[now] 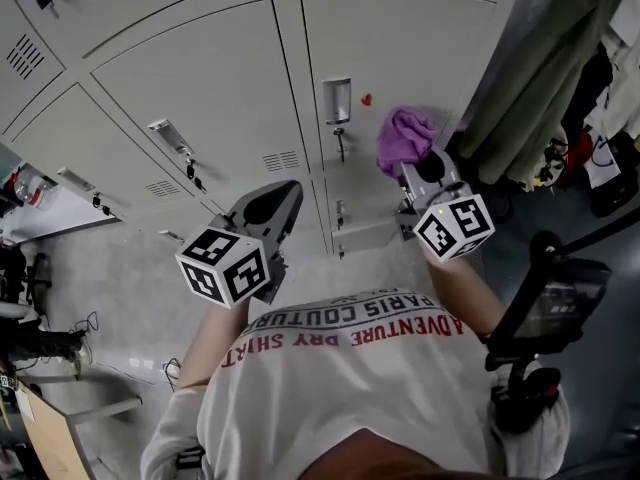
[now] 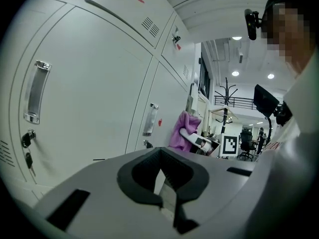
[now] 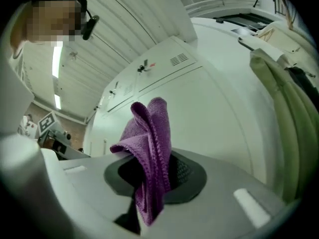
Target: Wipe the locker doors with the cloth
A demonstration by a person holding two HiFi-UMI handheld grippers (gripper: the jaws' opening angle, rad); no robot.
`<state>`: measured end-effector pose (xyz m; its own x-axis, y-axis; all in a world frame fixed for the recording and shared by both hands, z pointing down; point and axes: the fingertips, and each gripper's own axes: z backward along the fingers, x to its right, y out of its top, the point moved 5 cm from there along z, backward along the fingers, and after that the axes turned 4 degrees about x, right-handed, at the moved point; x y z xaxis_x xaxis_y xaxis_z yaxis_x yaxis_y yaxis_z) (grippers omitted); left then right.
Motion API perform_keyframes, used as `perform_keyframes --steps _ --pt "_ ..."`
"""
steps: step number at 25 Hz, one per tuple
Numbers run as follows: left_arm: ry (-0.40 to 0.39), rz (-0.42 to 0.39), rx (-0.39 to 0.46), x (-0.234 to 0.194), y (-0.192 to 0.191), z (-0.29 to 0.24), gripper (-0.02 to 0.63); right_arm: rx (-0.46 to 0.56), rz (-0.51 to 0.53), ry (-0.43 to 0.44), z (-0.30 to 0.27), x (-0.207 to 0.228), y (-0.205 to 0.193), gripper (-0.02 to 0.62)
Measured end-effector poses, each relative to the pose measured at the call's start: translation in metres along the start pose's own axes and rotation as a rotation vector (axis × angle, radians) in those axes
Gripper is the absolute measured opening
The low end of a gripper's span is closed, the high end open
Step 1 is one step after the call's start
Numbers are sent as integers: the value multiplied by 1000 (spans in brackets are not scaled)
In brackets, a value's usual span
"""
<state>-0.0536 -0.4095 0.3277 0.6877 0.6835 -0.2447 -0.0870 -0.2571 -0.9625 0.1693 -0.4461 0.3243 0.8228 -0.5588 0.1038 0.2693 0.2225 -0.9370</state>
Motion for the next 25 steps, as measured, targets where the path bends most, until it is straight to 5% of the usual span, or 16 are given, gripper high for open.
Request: perform_keyframes --steps 5,10,18,25 --pt "17 19 1 -6 -5 13 2 -32 -12 132 -24 -56 -24 71" --pt "7 33 54 -9 -1 23 3 -93 24 165 -40 -80 -57 71" --pt "0 25 72 -13 -3 30 2 -247 46 122 -61 -80 -130 71" --pt "-12 23 104 -16 -1 31 2 -267 81 48 -79 -62 -152 71"
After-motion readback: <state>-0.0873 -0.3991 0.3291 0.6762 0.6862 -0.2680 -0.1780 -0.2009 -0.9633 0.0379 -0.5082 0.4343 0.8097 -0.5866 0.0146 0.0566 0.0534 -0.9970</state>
